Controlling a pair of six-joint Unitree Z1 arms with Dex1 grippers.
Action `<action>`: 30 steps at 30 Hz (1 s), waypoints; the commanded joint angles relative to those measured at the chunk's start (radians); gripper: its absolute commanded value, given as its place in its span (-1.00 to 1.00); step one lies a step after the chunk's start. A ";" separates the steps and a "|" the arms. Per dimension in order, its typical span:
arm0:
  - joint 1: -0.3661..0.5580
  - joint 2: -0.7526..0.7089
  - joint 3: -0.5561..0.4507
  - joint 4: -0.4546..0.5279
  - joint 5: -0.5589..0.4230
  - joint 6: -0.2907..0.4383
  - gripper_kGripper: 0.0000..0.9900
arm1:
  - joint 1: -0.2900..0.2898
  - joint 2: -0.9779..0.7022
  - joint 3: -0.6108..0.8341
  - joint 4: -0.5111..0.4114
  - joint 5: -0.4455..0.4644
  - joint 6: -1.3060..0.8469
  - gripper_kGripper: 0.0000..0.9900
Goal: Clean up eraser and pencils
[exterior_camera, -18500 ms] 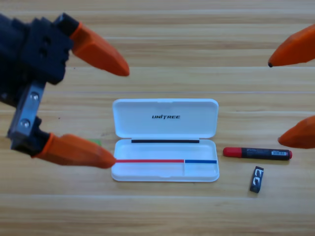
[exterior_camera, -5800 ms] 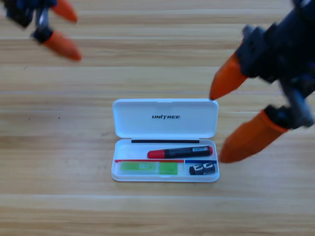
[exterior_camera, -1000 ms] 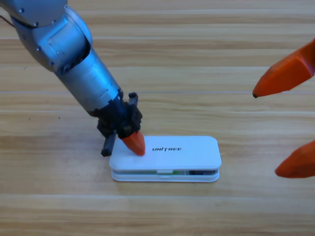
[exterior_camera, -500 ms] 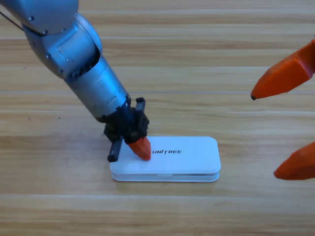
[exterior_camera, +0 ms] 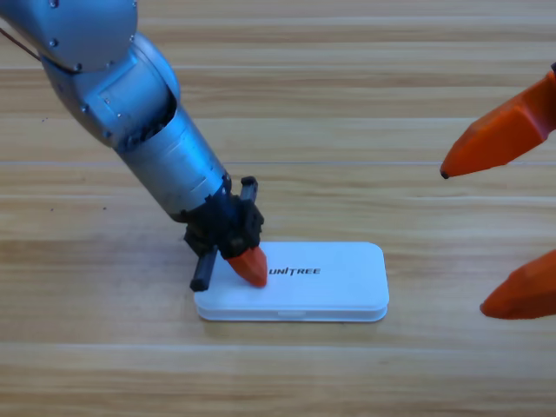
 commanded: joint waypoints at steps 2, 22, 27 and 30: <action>-0.022 0.084 0.065 -0.045 0.010 0.010 -1.00 | -0.027 0.045 -0.003 0.020 0.010 -0.013 0.98; -0.021 -0.303 -0.196 0.411 -0.013 -0.073 0.95 | -0.027 0.057 -0.009 0.026 0.010 -0.018 0.98; -0.058 -0.425 -0.234 0.483 -0.016 -0.124 1.00 | -0.027 0.060 -0.009 0.026 0.010 -0.018 0.98; -0.114 -0.468 -0.242 0.503 -0.016 -0.152 1.00 | -0.027 0.063 -0.012 0.028 0.010 -0.018 0.98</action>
